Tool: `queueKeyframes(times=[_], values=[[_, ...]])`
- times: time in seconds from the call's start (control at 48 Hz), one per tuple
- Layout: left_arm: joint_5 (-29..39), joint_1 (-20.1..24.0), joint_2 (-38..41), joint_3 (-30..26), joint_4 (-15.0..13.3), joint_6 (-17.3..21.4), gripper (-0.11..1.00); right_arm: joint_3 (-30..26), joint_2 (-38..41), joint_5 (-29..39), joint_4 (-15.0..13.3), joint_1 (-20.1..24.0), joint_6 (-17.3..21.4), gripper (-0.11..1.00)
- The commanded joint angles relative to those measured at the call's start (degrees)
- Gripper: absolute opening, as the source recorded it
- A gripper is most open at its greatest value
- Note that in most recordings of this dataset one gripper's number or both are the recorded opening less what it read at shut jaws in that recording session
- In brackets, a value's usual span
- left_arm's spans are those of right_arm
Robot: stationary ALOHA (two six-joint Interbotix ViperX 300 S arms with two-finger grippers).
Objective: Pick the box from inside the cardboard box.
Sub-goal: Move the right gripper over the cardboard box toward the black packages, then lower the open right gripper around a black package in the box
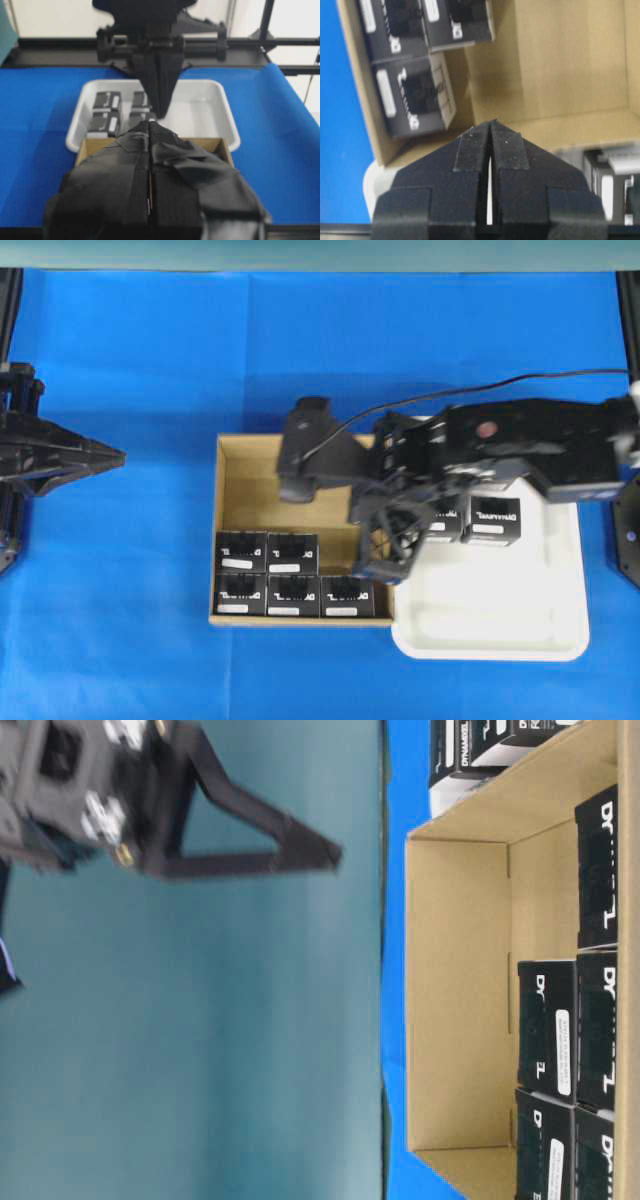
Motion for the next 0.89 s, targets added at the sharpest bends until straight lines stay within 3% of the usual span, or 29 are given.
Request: queueKeyframes(times=[0.0,0.25,0.375,0.458,0.687,0.77,0.874], values=[[-0.3,0.1,0.3,-1.5,0.1,-0.1,-0.06,-2.0,1.8,0.1,-0.1,0.3,-0.8,0.01],[0.8,0.0,0.3,-1.6,0.1,-0.3,-0.06,-5.9,5.4,1.0,0.2,0.2,-5.5,0.04],[1.6,-0.2,0.3,-1.9,0.1,-0.3,-0.06,-7.2,7.2,1.1,0.4,0.2,-6.9,0.12],[2.0,-0.3,0.3,-2.1,0.1,-0.2,-0.06,-8.3,8.4,1.1,0.4,0.2,-7.7,0.27],[2.9,-0.6,0.5,-2.1,0.1,-0.3,-0.06,-10.3,12.0,0.5,0.1,0.1,-10.7,0.9],[3.8,-1.0,0.7,-2.1,0.1,-0.3,-0.06,-10.6,13.3,-0.2,0.1,0.0,-11.3,0.99],[5.3,-1.0,0.7,-2.1,0.1,-0.3,-0.06,-11.3,14.8,-1.8,0.1,0.0,-11.4,0.99]])
